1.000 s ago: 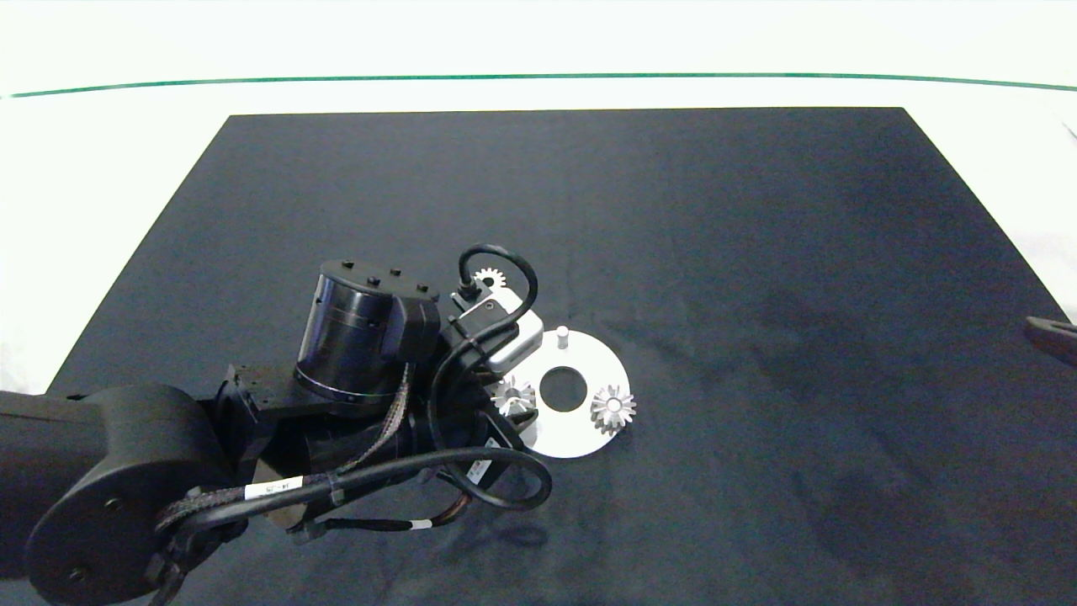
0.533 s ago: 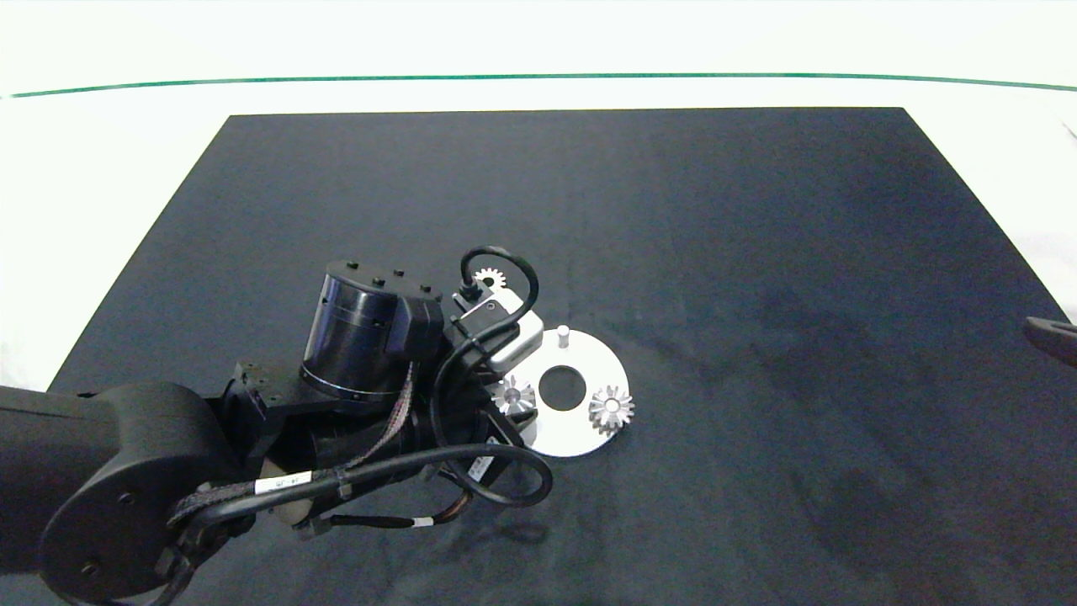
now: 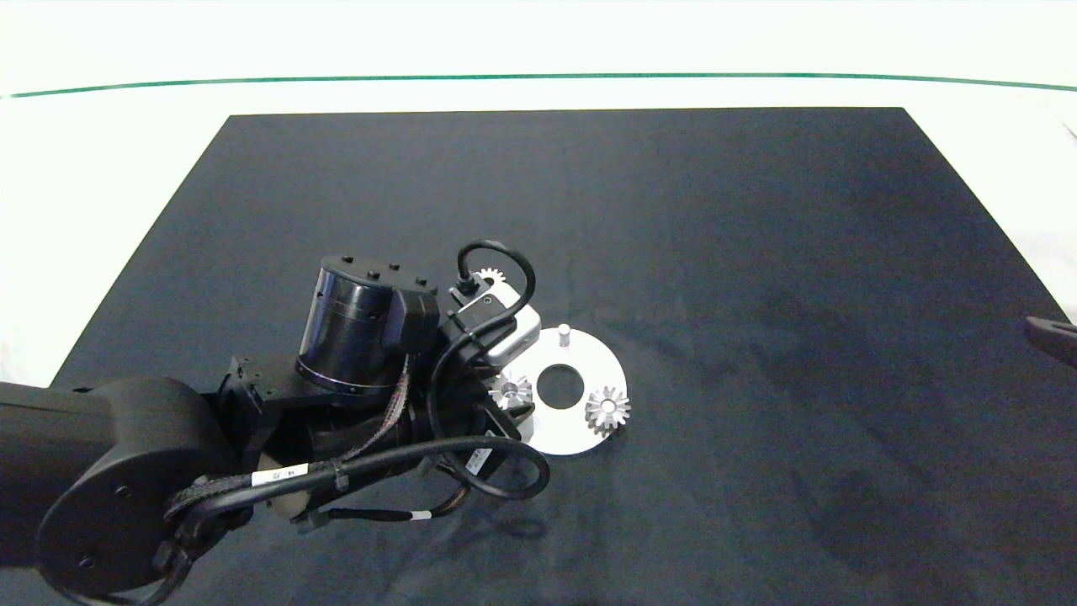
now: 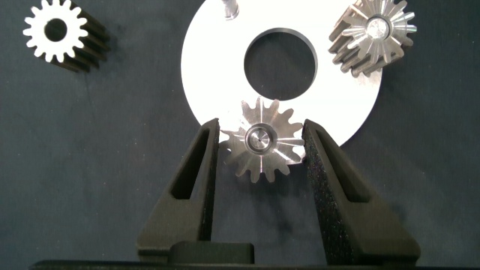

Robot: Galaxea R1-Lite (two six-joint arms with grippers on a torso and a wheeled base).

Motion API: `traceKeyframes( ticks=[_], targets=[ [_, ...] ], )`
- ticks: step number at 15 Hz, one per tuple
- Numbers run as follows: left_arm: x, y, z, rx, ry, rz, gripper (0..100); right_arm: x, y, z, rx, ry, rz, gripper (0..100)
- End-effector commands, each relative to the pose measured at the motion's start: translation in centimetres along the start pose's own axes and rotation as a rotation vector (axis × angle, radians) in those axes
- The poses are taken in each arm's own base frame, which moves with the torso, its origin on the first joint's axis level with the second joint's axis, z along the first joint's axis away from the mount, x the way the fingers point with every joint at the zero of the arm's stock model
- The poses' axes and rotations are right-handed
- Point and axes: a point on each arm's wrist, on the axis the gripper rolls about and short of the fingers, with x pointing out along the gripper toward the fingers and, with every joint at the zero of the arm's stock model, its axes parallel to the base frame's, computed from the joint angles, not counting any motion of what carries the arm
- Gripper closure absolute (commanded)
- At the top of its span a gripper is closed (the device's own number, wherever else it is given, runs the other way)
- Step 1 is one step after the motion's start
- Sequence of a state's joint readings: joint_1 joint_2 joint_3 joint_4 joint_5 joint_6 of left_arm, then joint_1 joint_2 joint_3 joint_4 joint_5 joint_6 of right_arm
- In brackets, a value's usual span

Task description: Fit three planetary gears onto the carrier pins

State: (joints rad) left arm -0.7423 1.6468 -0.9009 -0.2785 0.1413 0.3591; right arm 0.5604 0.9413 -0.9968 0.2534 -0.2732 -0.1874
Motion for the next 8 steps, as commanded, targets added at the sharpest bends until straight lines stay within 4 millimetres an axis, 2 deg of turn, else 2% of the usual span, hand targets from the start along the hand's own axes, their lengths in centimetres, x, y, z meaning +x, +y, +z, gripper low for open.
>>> traceKeyframes(
  ticks=[1, 8],
  targets=[
    [0.06, -0.32, -0.21, 0.006, 0.01, -0.003, 78, -0.13, -0.02, 0.0, -0.001, -0.003, 0.001, 0],
    [0.37, -0.41, -0.34, 0.008, 0.019, -0.006, 78, -0.08, 0.0, 0.0, -0.001, -0.002, 0.001, 0]
  ],
)
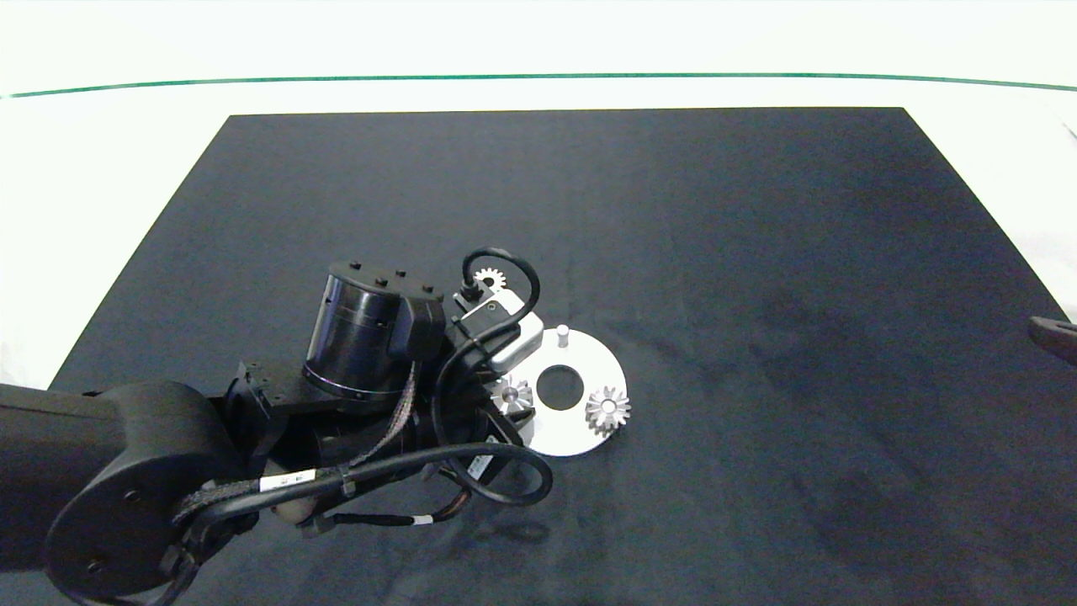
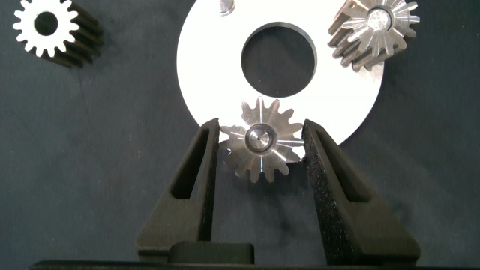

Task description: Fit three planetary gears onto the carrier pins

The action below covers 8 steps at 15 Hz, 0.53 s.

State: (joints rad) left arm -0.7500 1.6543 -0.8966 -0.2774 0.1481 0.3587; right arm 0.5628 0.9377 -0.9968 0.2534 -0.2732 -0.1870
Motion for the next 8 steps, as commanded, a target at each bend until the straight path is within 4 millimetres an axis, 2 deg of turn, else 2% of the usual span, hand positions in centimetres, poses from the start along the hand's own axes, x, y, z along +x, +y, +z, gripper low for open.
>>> traceKeyframes(
  ticks=[1, 4, 5, 8],
  targets=[
    [0.21, -0.16, -0.22, 0.004, 0.01, -0.003, 78, 0.03, 0.01, -0.02, -0.003, 0.004, -0.001, 0],
    [0.13, -0.09, -0.19, 0.004, 0.007, -0.002, 78, 0.03, 0.01, -0.02, -0.003, 0.004, -0.001, 0],
    [0.08, -0.08, -0.18, 0.004, 0.007, -0.002, 0, 0.03, 0.01, -0.02, -0.003, 0.004, -0.001, 0],
    [0.07, -0.15, -0.11, 0.006, 0.005, -0.003, 0, 0.03, 0.01, -0.01, -0.002, 0.002, -0.001, 0]
  ],
)
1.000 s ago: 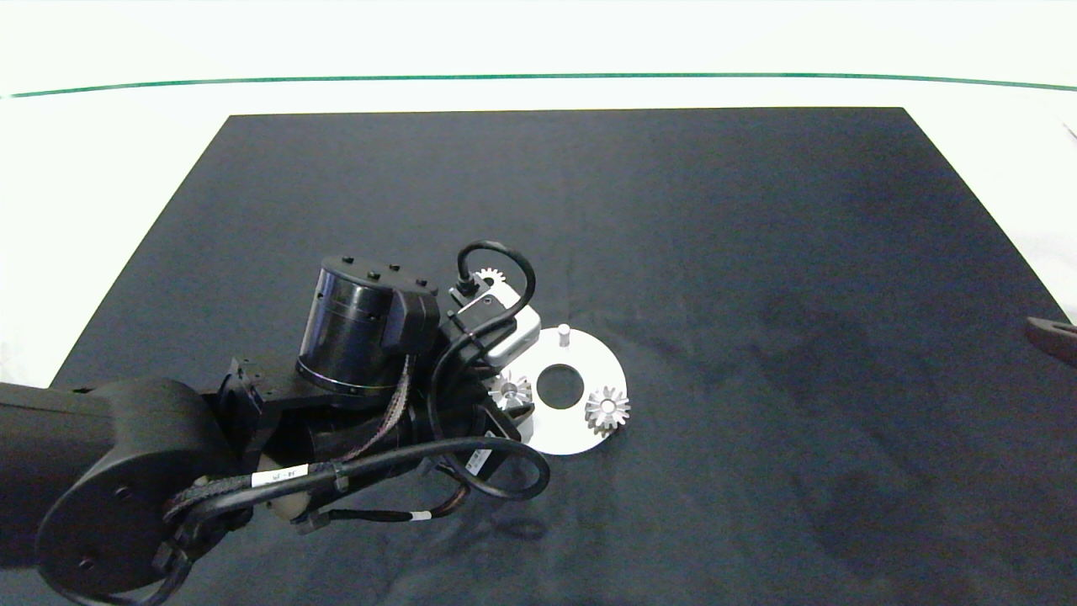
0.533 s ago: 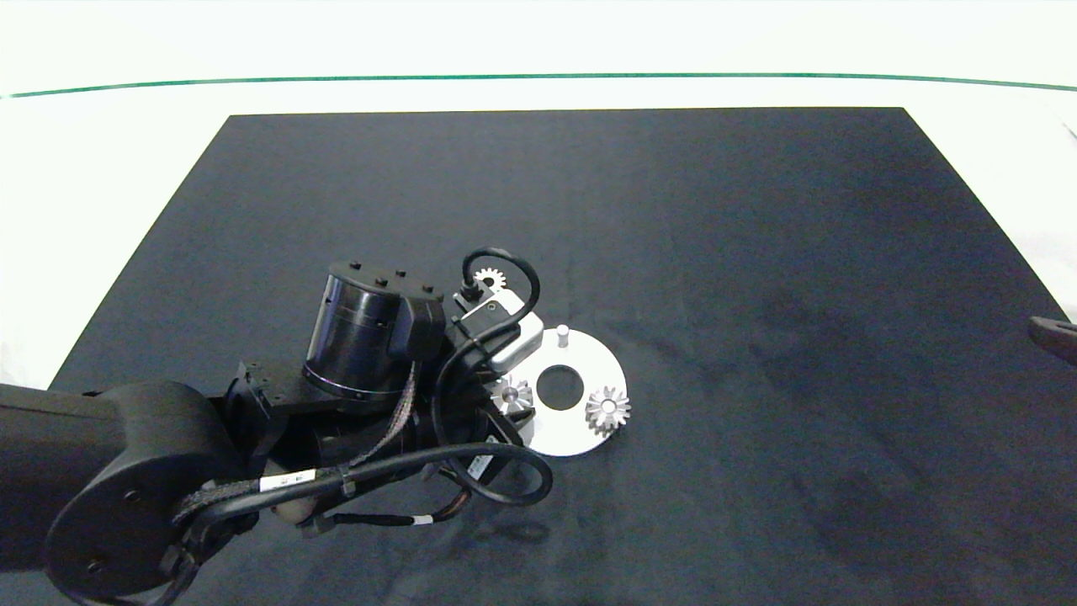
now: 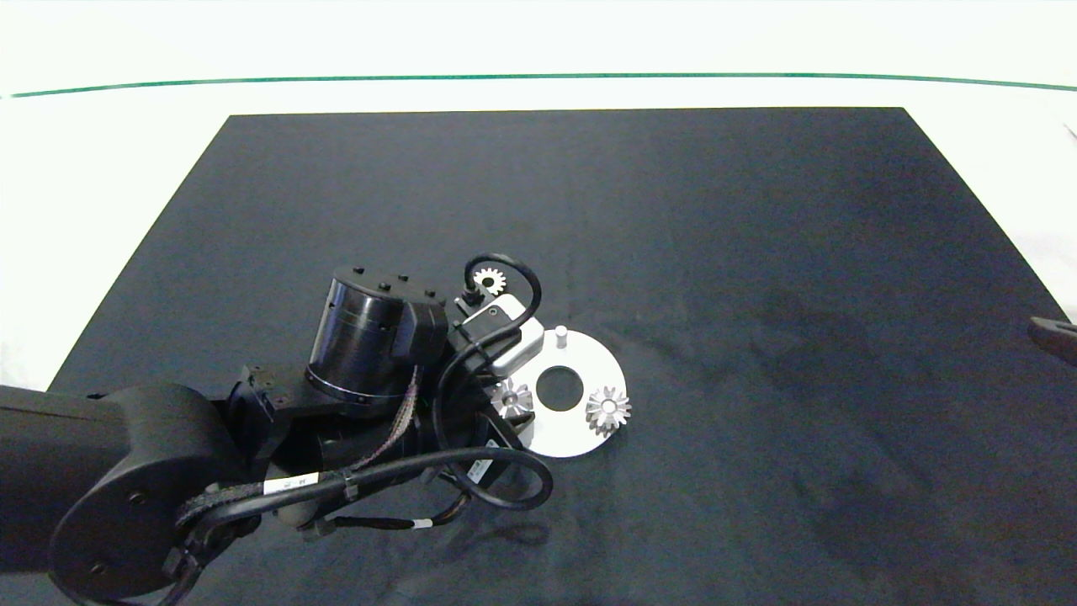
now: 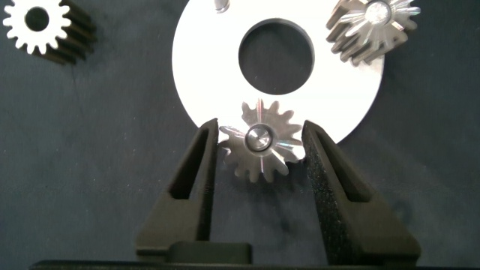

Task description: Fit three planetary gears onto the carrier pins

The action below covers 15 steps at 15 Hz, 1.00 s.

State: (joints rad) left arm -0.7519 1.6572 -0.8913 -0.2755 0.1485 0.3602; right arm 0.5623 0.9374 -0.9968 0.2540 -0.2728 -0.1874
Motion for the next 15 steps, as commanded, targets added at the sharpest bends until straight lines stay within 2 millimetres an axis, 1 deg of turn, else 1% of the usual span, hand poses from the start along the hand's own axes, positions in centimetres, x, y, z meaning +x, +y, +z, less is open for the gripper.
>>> traceKeyframes(
  ticks=[1, 3, 4, 5, 7, 8, 9, 10, 11, 13, 15],
  targets=[
    [-0.1, 0.0, 0.1, 0.002, -0.004, 0.002, 0, 0.0, 0.0, 0.0, -0.002, 0.002, -0.001, 0],
    [-0.4, -0.1, 0.4, 0.003, -0.019, -0.001, 0, 0.0, 0.0, 0.0, -0.001, 0.0, -0.001, 0],
    [-0.9, 0.3, 1.6, -0.01, -0.061, 0.01, 0, 0.0, 0.0, 0.0, -0.001, 0.0, -0.001, 0],
    [-1.5, 1.3, 3.4, -0.031, -0.114, 0.038, 0, 0.0, 0.0, 0.0, -0.001, 0.0, -0.001, 0],
    [-3.0, 3.6, 5.6, -0.102, -0.103, 0.068, 0, 0.0, 0.0, 0.0, -0.001, 0.0, -0.001, 0],
    [-4.2, 4.5, 6.9, -0.165, -0.106, 0.071, 0, 0.0, 0.0, 0.0, -0.001, 0.0, -0.001, 0],
    [-4.6, 5.1, 7.8, -0.206, -0.109, 0.073, 0, 0.0, 0.0, 0.0, -0.001, 0.0, -0.001, 0],
    [-4.4, 5.4, 8.1, -0.229, -0.115, 0.08, 0, 0.0, 0.0, 0.0, -0.001, 0.0, -0.001, 0],
    [-2.5, 5.6, 8.3, -0.246, -0.118, 0.09, 0, -0.1, 0.0, 0.0, -0.001, -0.001, -0.001, 0],
    [-0.2, 6.1, 7.9, -0.249, -0.119, 0.116, 0, -0.4, -0.1, 0.0, 0.002, -0.011, -0.005, 0],
    [2.4, 6.4, 6.7, -0.22, -0.055, 0.128, 0, -0.4, -0.1, 0.1, -0.001, -0.011, -0.005, 0]
  ],
)
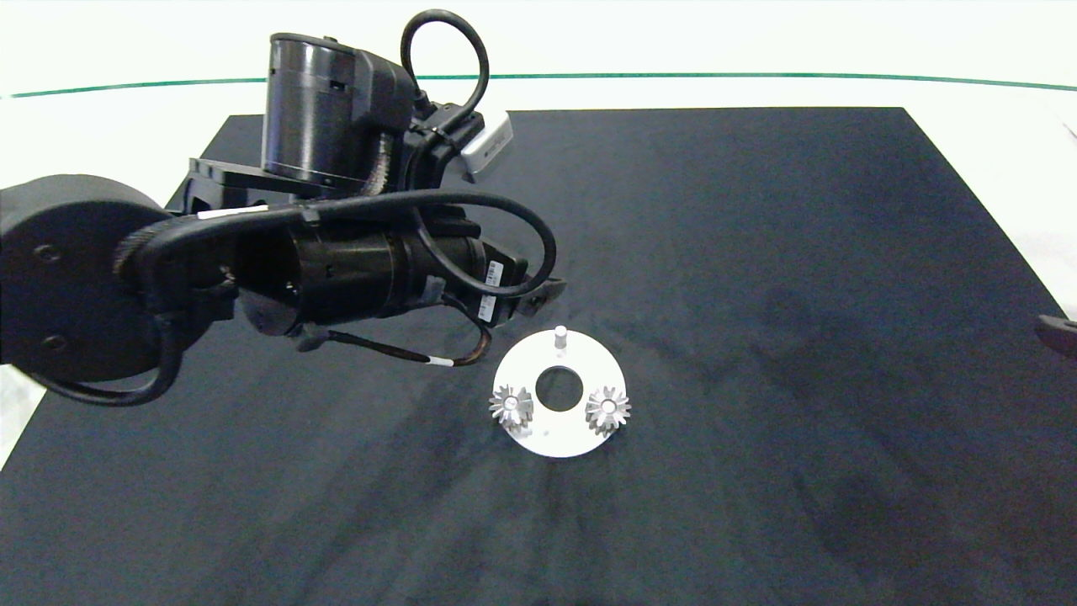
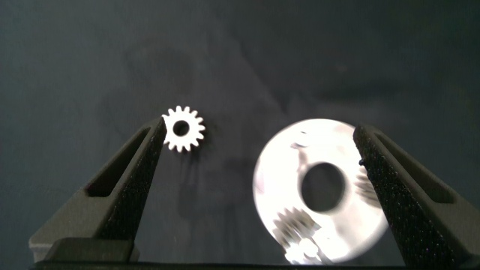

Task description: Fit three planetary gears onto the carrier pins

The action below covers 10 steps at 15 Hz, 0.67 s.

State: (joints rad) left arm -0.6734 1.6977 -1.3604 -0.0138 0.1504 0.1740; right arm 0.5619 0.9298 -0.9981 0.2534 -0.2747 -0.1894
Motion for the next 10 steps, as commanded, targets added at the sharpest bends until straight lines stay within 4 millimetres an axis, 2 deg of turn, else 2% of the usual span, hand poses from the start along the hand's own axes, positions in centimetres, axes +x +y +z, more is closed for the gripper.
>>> traceKeyframes(
  ticks=[1, 5, 7, 10],
  targets=[
    [4.5, 0.8, -2.3, 0.039, 0.094, 0.036, 0, -0.1, 0.0, 0.0, -0.002, -0.002, -0.001, 0],
    [6.9, 3.0, -1.8, 0.088, 0.107, 0.089, 0, 0.0, 0.0, 0.0, -0.003, 0.002, 0.001, 0],
    [6.7, 3.8, -1.7, 0.109, 0.173, 0.087, 0, 0.0, 0.0, 0.0, -0.003, 0.0, 0.001, 0],
    [7.4, 4.4, -2.1, 0.105, 0.206, 0.093, 0, 0.0, 0.0, 0.0, -0.003, 0.0, 0.001, 0]
  ],
)
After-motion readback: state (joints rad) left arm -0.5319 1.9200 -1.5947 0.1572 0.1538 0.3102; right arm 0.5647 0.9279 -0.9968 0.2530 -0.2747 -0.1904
